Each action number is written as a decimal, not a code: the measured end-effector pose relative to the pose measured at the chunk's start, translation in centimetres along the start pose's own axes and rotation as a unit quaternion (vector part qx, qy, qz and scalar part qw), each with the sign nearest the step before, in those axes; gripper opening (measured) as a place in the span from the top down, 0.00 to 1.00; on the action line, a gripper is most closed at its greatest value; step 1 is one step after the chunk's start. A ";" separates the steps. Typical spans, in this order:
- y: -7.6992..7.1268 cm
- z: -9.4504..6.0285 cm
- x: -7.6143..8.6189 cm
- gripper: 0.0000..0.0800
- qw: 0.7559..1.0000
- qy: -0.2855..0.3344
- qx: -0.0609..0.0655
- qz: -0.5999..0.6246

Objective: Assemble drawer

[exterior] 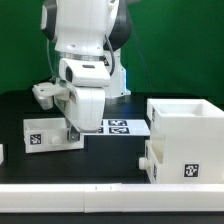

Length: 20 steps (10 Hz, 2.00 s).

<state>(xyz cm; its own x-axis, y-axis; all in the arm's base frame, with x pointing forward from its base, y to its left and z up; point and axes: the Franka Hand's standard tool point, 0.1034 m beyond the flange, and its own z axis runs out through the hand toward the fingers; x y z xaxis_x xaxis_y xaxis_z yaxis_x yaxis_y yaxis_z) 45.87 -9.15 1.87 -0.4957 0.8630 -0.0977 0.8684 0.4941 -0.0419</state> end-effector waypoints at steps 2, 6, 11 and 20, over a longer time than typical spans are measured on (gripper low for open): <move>0.0 0.0 0.0 0.96 1.000 0.000 0.000 0.000; 0.0 0.0 0.0 0.96 1.000 0.000 0.000 0.000; 0.8 -0.4 -1.1 0.96 0.987 0.005 -0.007 0.162; 5.2 -0.4 -2.4 0.96 0.762 0.030 0.054 0.645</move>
Offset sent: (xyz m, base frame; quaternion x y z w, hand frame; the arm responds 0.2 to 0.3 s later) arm 0.0211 -0.0146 -0.0059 -0.0256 -0.1573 0.4234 0.8918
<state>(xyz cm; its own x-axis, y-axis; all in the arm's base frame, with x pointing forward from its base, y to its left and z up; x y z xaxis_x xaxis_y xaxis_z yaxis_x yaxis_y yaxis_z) 51.54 -8.61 2.31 0.7742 0.6277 -0.0817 0.6276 -0.7780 -0.0303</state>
